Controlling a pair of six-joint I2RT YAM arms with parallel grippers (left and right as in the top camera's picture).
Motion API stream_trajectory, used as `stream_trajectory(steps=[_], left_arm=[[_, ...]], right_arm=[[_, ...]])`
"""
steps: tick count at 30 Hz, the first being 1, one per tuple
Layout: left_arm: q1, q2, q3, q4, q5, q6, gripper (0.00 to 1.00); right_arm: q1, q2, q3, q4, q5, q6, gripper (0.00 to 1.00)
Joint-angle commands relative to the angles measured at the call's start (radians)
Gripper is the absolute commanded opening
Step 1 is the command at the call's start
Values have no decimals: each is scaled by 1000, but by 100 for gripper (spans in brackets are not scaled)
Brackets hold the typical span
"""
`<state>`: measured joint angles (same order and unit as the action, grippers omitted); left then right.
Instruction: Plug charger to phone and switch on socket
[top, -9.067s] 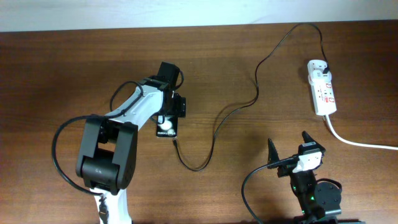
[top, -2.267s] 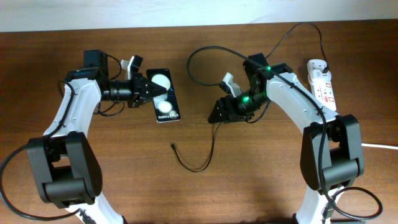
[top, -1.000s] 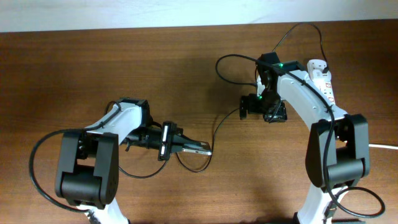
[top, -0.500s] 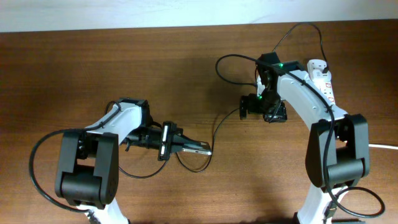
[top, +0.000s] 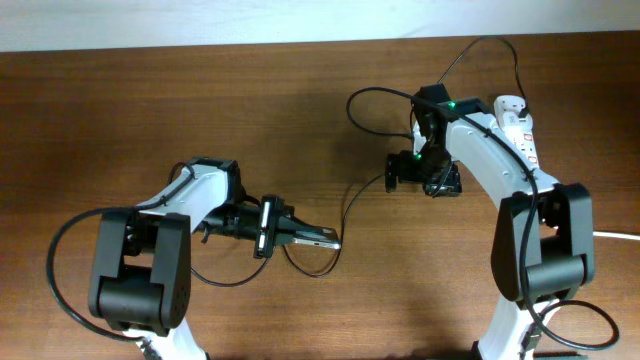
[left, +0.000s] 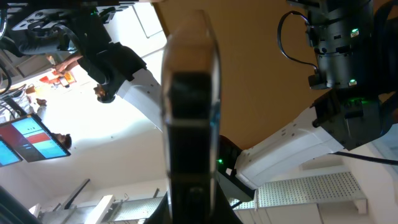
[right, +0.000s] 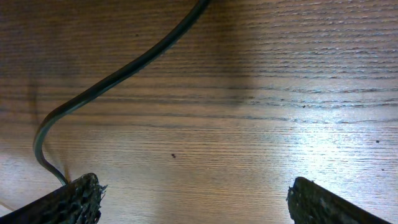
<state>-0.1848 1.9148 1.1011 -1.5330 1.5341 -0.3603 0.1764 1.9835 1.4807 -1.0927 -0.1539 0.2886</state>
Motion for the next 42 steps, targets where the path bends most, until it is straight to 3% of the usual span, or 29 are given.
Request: stream_trajectory(steps=[1,16,20,26,28,30,32,34,35,38,42], left_arm=[[-2,-32,5,-6,40,-10,0],[-2,-32,6,-2,40,-14,0],[-2,-32,29,82,40,-21,0],[-2,-32,62,346,40,-85,0],[-1,-32,62,542,40,-129,0],[-2,-32,62,769,24,-246,0],[-2,-32,62,1037,-98,-391,0],[-2,-32,62,1197,-211,-394,0],[-2,-32,62,1254,-270,-381,0],[12,-32,62,1263,-327,-99,0],[77,-32,62,1135,-344,70,0]], right_arm=[[0,-2,0,1,16,8,98],[0,-2,0,1,16,8,99],[0,-2,0,1,16,8,99],[0,-2,0,1,16,8,99],[0,-2,0,1,16,8,99],[0,-2,0,1,16,8,99],[0,-2,0,0,16,8,99],[0,-2,0,0,16,8,99],[0,-2,0,1,16,8,99],[0,-2,0,1,16,8,99],[0,-2,0,0,16,8,99]])
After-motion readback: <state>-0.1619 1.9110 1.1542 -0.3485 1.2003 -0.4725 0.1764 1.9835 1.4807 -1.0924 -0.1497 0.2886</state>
